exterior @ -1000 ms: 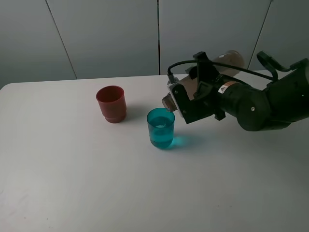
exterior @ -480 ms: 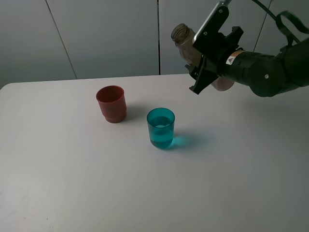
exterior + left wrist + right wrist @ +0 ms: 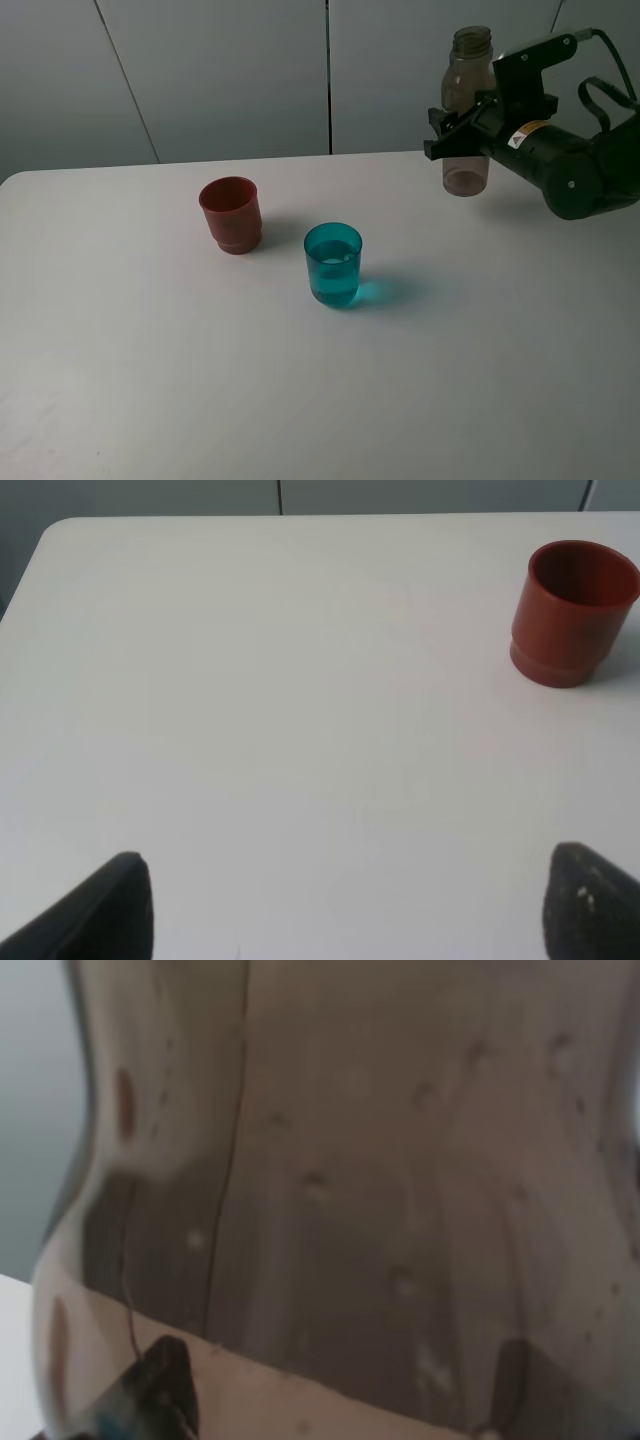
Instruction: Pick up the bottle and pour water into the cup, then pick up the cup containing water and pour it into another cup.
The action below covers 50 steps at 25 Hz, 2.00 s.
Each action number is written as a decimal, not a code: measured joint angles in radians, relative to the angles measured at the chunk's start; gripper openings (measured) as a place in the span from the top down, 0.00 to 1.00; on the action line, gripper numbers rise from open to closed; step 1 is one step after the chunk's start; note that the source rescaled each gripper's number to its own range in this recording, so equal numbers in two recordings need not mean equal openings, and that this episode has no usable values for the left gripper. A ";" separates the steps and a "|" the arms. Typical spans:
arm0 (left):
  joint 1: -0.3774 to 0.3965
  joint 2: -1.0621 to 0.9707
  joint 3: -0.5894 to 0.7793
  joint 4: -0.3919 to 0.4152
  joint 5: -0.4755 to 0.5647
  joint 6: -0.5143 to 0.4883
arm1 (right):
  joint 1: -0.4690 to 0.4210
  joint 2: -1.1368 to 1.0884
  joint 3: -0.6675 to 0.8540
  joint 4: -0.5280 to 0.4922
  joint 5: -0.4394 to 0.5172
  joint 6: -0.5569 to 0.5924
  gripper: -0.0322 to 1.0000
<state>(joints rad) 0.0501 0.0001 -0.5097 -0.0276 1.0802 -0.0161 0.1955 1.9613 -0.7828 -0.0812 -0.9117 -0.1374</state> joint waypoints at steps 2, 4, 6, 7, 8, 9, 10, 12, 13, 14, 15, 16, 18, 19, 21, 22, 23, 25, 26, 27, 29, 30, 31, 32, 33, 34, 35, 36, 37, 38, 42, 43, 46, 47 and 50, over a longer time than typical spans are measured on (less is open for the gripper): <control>0.000 0.000 0.000 0.000 0.000 0.000 | -0.001 0.034 -0.002 0.000 -0.049 0.019 0.95; 0.000 0.000 0.000 0.000 0.000 0.000 | -0.001 0.066 -0.002 0.000 -0.087 0.045 0.95; 0.000 0.000 0.000 0.000 0.000 0.002 | -0.001 0.090 -0.002 0.004 -0.108 0.067 0.95; 0.000 0.000 0.000 0.000 0.000 0.002 | -0.001 0.103 -0.002 0.007 -0.119 0.074 0.95; 0.000 0.000 0.000 0.000 0.000 0.002 | -0.001 0.115 -0.002 0.008 -0.128 0.081 0.95; 0.000 0.000 0.000 0.000 0.000 0.002 | -0.002 0.125 -0.002 0.008 -0.136 0.085 0.95; 0.000 0.000 0.000 0.000 0.000 0.002 | -0.004 0.134 -0.002 0.006 -0.147 0.088 0.95; 0.000 0.000 0.000 0.000 0.000 0.002 | -0.004 0.147 -0.002 -0.002 -0.156 0.094 0.95; 0.000 0.000 0.000 0.000 0.000 0.002 | -0.004 0.154 -0.004 -0.003 -0.158 0.094 0.95; 0.000 0.000 0.000 0.000 0.000 0.002 | -0.004 0.158 -0.004 -0.005 -0.158 0.094 0.95; 0.000 0.000 0.000 0.000 0.000 0.004 | -0.004 0.160 -0.004 -0.005 -0.158 0.096 0.95; 0.000 0.000 0.000 0.000 0.000 0.004 | -0.004 0.161 -0.004 -0.005 -0.158 0.096 0.95; 0.000 0.000 0.000 0.000 0.000 0.004 | -0.004 0.161 -0.004 -0.006 -0.158 0.096 0.95; 0.000 0.000 0.000 0.000 0.000 0.004 | -0.004 0.161 -0.004 -0.005 -0.158 0.096 0.95; 0.000 0.000 0.000 0.000 0.000 0.004 | -0.004 0.161 -0.004 -0.005 -0.158 0.096 0.95; 0.000 0.000 0.000 0.000 0.000 0.004 | -0.004 0.161 -0.004 -0.005 -0.155 0.096 0.95; 0.000 0.000 0.000 0.000 0.000 0.004 | -0.004 0.161 -0.004 -0.005 -0.150 0.096 0.95; 0.000 0.000 0.000 0.000 0.000 0.004 | -0.004 0.165 -0.004 -0.007 -0.150 0.096 0.95; 0.000 0.000 0.000 0.000 0.000 0.004 | -0.004 0.171 -0.004 -0.007 -0.150 0.096 0.95; 0.000 0.000 0.000 0.000 0.000 0.004 | -0.004 0.175 -0.005 -0.009 -0.150 0.096 0.95; 0.000 0.000 0.000 0.000 0.000 0.004 | -0.004 0.190 -0.006 -0.016 -0.157 0.096 0.95; 0.000 0.000 0.000 0.000 0.000 0.002 | -0.004 0.190 -0.008 -0.020 -0.157 0.096 0.95; 0.000 0.000 0.000 0.000 0.000 0.002 | -0.004 0.192 -0.008 -0.030 -0.161 0.098 0.95; 0.000 0.000 0.000 0.000 0.000 0.002 | -0.004 0.194 -0.010 -0.038 -0.161 0.098 0.95; 0.000 0.000 0.000 0.000 0.000 0.002 | -0.004 0.194 -0.010 -0.042 -0.161 0.100 0.95; 0.000 0.000 0.000 0.000 0.000 0.002 | -0.004 0.194 -0.010 -0.050 -0.162 0.102 0.95; 0.000 0.000 0.000 0.000 0.000 0.002 | -0.004 0.194 -0.010 -0.056 -0.165 0.110 0.88; 0.000 0.000 0.000 0.000 0.000 0.002 | -0.004 0.194 -0.010 -0.060 -0.168 0.122 0.57; 0.000 0.000 0.000 0.000 0.000 0.002 | -0.004 0.194 -0.010 -0.062 -0.173 0.127 0.28; 0.000 0.000 0.000 0.000 0.000 0.002 | -0.004 0.189 -0.010 -0.063 -0.176 0.131 0.12; 0.000 0.000 0.000 0.000 0.000 0.002 | -0.004 0.132 -0.002 -0.065 -0.176 0.137 0.01; 0.000 0.000 0.000 0.000 0.000 0.002 | -0.004 0.107 0.002 -0.065 -0.174 0.137 0.01; 0.000 0.000 0.000 0.000 0.000 0.002 | -0.004 0.020 0.005 -0.065 -0.149 0.137 0.01; 0.000 0.000 0.000 0.000 0.000 0.002 | -0.004 -0.016 0.005 -0.065 -0.133 0.131 0.01; 0.000 0.000 0.000 0.000 0.000 0.002 | -0.004 -0.124 0.005 -0.087 -0.048 0.129 0.01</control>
<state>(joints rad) 0.0501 0.0001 -0.5097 -0.0276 1.0802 -0.0143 0.1916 1.8370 -0.7774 -0.1684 -0.9600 -0.0086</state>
